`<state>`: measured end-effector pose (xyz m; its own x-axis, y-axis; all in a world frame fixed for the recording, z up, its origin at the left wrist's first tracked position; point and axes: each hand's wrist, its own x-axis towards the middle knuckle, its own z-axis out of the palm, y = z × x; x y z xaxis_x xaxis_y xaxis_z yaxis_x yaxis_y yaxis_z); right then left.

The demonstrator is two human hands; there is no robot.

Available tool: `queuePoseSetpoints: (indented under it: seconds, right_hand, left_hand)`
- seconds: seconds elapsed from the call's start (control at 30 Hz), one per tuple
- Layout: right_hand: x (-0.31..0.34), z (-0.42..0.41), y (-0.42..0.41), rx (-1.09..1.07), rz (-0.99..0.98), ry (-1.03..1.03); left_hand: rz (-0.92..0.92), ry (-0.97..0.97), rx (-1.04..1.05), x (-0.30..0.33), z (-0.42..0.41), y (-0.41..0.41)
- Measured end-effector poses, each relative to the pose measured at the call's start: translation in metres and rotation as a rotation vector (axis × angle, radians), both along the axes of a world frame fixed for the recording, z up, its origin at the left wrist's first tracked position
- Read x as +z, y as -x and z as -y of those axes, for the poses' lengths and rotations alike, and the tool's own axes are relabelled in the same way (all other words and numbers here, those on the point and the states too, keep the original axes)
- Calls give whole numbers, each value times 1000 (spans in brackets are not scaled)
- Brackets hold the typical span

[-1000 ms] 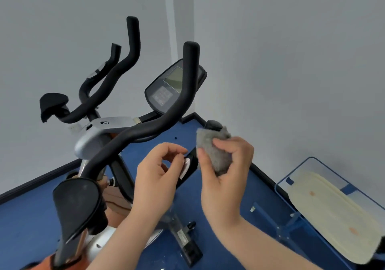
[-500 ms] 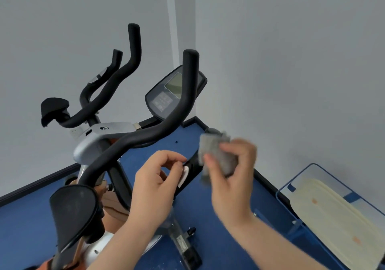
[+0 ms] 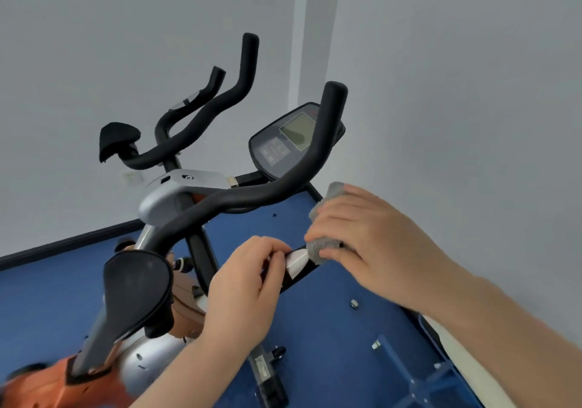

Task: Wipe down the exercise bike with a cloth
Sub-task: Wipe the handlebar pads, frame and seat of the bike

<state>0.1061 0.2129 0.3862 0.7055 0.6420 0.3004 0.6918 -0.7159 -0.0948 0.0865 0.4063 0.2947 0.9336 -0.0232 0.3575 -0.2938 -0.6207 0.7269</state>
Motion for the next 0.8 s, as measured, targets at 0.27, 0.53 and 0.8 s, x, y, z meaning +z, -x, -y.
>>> queuePoseSetpoints:
  seconds: [0.27, 0.53, 0.8]
  right_hand:
    - [13, -28, -7, 17, -162, 192]
    - [-5, -44, 4, 23, -229, 65]
    - [-36, -83, 20, -48, -368, -67]
  left_hand:
    - [-38, -130, -66, 0, -21, 12]
    - [100, -293, 196, 32, -90, 4]
    - [77, -184, 156, 6, -123, -6]
